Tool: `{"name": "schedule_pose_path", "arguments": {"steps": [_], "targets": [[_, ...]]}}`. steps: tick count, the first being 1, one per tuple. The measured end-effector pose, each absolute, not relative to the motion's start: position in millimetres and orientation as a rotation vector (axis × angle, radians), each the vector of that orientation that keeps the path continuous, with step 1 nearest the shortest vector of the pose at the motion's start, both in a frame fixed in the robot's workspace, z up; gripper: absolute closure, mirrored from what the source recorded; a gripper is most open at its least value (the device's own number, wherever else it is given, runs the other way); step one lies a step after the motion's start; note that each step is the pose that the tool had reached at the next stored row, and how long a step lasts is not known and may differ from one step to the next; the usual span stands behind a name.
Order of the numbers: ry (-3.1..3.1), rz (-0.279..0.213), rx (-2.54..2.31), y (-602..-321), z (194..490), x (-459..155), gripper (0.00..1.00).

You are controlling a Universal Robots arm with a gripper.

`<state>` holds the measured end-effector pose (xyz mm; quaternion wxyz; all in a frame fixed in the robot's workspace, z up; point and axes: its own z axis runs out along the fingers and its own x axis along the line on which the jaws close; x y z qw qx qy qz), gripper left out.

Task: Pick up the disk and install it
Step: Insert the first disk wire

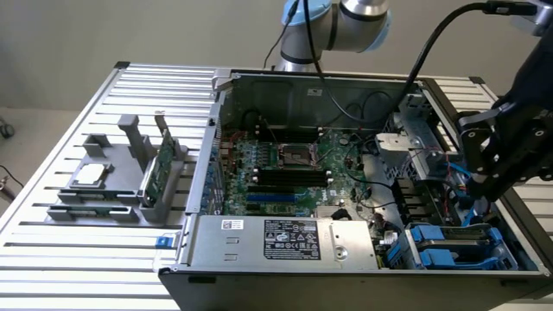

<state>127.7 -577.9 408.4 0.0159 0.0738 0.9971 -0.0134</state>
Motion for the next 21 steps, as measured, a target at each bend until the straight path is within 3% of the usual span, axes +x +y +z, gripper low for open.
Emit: {"name": "schedule_pose_path", "arguments": {"steps": [8, 21], "targets": [[3.090, -0.122, 0.241, -569.6, 409.8, 144.1, 0.76], [3.076, -0.099, 0.434, -569.0, 396.1, 150.6, 0.76]]}}
